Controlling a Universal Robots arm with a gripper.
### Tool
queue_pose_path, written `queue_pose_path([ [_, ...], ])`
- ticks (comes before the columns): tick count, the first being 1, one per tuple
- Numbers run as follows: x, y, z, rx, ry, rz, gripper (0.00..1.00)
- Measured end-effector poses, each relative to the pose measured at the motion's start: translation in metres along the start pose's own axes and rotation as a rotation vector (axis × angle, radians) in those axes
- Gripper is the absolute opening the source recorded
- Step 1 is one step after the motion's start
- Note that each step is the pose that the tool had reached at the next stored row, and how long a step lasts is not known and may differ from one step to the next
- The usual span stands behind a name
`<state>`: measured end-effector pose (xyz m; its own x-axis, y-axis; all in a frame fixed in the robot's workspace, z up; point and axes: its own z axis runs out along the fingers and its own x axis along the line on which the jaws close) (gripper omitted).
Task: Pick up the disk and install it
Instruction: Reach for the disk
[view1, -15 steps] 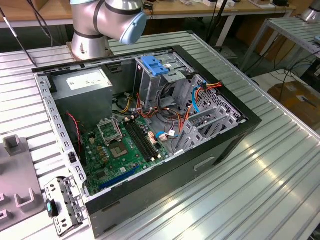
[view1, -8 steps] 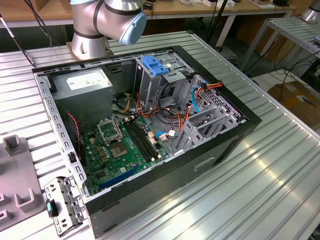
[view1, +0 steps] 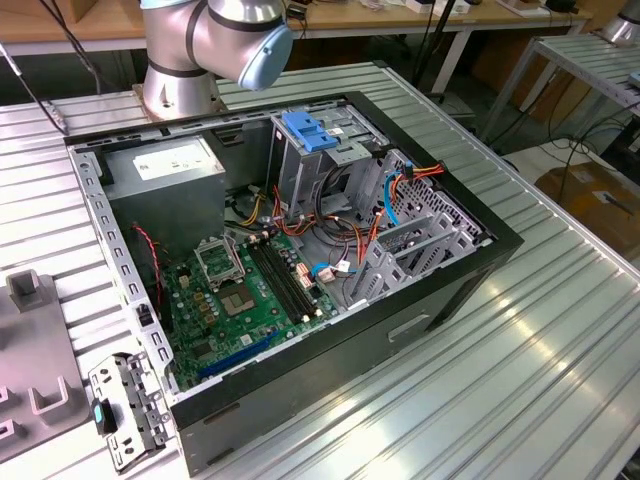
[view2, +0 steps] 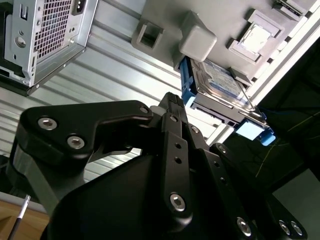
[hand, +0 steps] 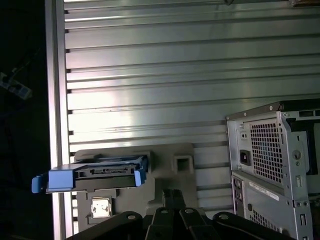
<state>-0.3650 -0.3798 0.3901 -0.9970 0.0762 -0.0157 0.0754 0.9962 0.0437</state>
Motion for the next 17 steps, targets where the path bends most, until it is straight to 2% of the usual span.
queue_pose_path([
  [17,0.0215,-0.0016,-0.0003,0.0,0.0001,0.0,0.11],
])
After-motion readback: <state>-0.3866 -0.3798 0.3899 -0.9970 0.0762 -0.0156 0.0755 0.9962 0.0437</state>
